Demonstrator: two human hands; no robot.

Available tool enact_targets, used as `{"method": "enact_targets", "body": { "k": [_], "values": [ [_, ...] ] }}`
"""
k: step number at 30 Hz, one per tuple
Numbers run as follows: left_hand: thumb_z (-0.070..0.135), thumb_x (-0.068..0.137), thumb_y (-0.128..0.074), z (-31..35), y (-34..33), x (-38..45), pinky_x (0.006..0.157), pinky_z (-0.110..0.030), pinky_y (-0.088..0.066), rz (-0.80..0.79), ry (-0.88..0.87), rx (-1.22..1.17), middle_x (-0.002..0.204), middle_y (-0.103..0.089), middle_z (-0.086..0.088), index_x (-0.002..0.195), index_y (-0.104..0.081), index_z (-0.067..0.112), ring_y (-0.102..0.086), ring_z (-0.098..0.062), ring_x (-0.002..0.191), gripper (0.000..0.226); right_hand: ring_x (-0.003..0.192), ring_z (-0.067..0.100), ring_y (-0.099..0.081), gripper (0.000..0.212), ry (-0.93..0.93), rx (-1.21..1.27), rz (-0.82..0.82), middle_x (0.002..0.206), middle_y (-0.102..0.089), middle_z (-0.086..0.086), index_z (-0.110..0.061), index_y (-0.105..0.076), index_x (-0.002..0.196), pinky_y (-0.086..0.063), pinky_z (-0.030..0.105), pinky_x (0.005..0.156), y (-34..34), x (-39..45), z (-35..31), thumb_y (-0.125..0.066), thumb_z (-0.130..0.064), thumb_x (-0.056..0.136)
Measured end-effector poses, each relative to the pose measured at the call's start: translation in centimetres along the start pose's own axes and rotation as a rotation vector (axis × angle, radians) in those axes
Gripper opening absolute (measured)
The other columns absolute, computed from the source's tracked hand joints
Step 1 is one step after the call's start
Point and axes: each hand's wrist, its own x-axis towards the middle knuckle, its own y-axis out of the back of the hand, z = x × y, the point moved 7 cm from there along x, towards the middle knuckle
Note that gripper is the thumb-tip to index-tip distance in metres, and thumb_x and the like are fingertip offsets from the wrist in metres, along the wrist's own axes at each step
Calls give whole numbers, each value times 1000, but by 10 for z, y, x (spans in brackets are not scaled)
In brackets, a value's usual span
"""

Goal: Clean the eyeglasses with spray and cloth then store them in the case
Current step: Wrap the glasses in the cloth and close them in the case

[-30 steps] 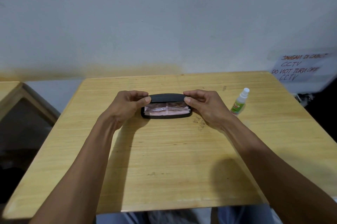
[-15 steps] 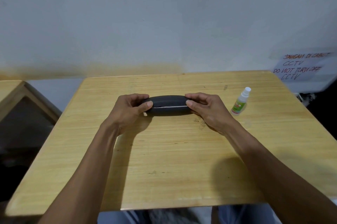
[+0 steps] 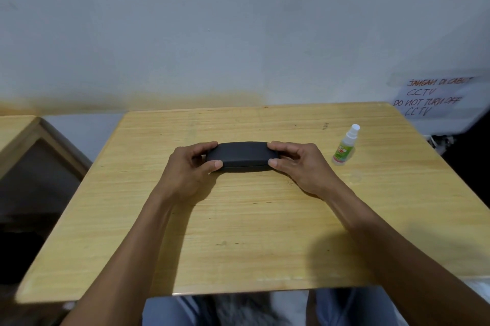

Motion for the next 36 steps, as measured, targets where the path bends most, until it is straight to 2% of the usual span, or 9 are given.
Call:
{"method": "enact_targets", "body": {
  "k": [4,8,11,14,19,23,30,33,36],
  "values": [
    [15,85,-74,5,-1,-10,79,0,-44,63,-38,80,108,-64,24,131,-63,19,-57,25,91,47,128,9,-57,49,23,-70,9,144,-59,2,-19,-66,130,-46,15,103,-4,-5,0,-80,-10,84],
    [19,81,-78,15,-5,-20,80,-1,-41,103,-96,148,100,-60,33,128,-63,28,-55,24,89,51,120,7,-60,58,92,-251,96,142,-60,0,-27,-66,131,-50,27,107,-5,-9,-1,-86,-24,77],
    [21,80,-79,17,-6,-19,78,-4,-39,156,-118,205,102,-62,24,128,-66,21,-59,5,94,50,116,8,-63,57,130,-315,154,130,-62,-14,-32,-67,129,-53,38,104,-7,-8,0,-86,-32,76],
    [21,80,-77,18,-7,-16,78,-7,-41,170,-134,251,102,-64,20,127,-67,21,-61,-6,99,48,119,13,-62,55,138,-335,177,134,-62,-11,-34,-65,130,-53,43,102,-7,-4,3,-83,-34,78],
    [15,82,-77,18,0,5,73,6,-36,205,-111,150,103,-58,29,124,-68,15,-54,8,93,44,125,13,-56,54,148,-348,225,140,-62,-6,-38,-62,132,-54,42,99,0,16,-6,-79,-39,81],
    [23,81,-78,17,6,47,88,-14,-41,172,-120,153,123,-68,4,128,-66,17,-53,-4,112,49,126,12,-53,51,164,-338,253,137,-63,-7,-33,-64,132,-51,43,101,7,47,-18,-78,-37,83],
    [22,84,-76,8,10,115,83,-12,-40,187,-93,162,120,-67,7,130,-64,16,-56,-5,109,49,131,16,-50,49,133,-346,257,134,-60,-3,-31,-63,133,-41,32,110,13,114,-20,-78,-32,86],
    [22,86,-73,0,6,134,80,-8,-40,185,-74,171,117,-62,11,133,-61,13,-57,-7,107,49,132,16,-51,50,121,-377,248,137,-61,-2,-32,-63,133,-43,37,111,13,138,-11,-77,-34,86],
    [26,84,-75,-10,2,148,95,-27,-50,183,-52,202,125,-67,5,133,-61,17,-61,-12,111,52,128,18,-53,50,96,-407,239,134,-62,1,-34,-62,134,-46,40,109,13,154,1,-77,-37,86]
  ]
}}
